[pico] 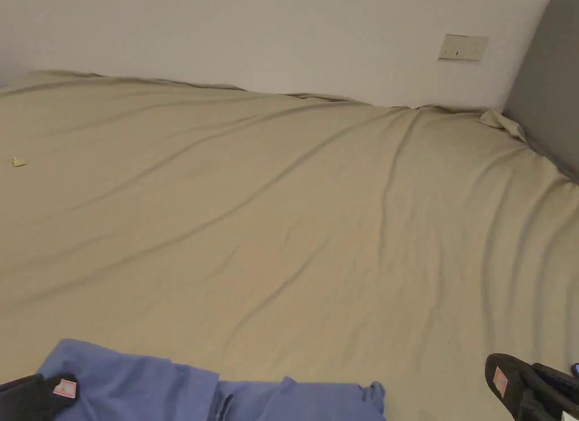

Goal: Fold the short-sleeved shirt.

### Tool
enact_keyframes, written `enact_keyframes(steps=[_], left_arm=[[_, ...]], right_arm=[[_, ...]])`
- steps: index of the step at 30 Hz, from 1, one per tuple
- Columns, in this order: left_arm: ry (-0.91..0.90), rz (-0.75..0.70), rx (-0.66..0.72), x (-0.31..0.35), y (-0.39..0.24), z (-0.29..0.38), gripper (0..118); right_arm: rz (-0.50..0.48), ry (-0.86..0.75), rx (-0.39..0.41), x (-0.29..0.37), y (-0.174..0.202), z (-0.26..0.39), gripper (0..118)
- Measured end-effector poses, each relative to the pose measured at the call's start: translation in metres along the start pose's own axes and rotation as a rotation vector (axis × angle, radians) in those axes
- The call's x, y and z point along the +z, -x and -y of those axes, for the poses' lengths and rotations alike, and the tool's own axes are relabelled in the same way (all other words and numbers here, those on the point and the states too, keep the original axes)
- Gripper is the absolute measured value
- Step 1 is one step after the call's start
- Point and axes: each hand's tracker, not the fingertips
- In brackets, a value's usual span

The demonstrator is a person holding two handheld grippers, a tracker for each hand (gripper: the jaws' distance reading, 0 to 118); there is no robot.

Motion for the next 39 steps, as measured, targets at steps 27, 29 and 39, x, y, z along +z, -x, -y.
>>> enact_keyframes(steps=[27, 29, 39], left_arm=[[0.105, 0.508, 0.037, -0.080, -0.146, 0.088, 111], [0.108, 0.497, 0.034, -0.082, -0.136, 0.089, 77], [0.370, 0.530, -0.168, -0.154, -0.172, 0.179, 3]], right_arm=[[0.064, 0.011, -0.042, 0.012, -0.025, 0.012, 4], [0.056, 0.010, -0.042, 0.011, -0.023, 0.013, 4], [-0.006, 0.008, -0.045, 0.009, -0.009, 0.017, 4]])
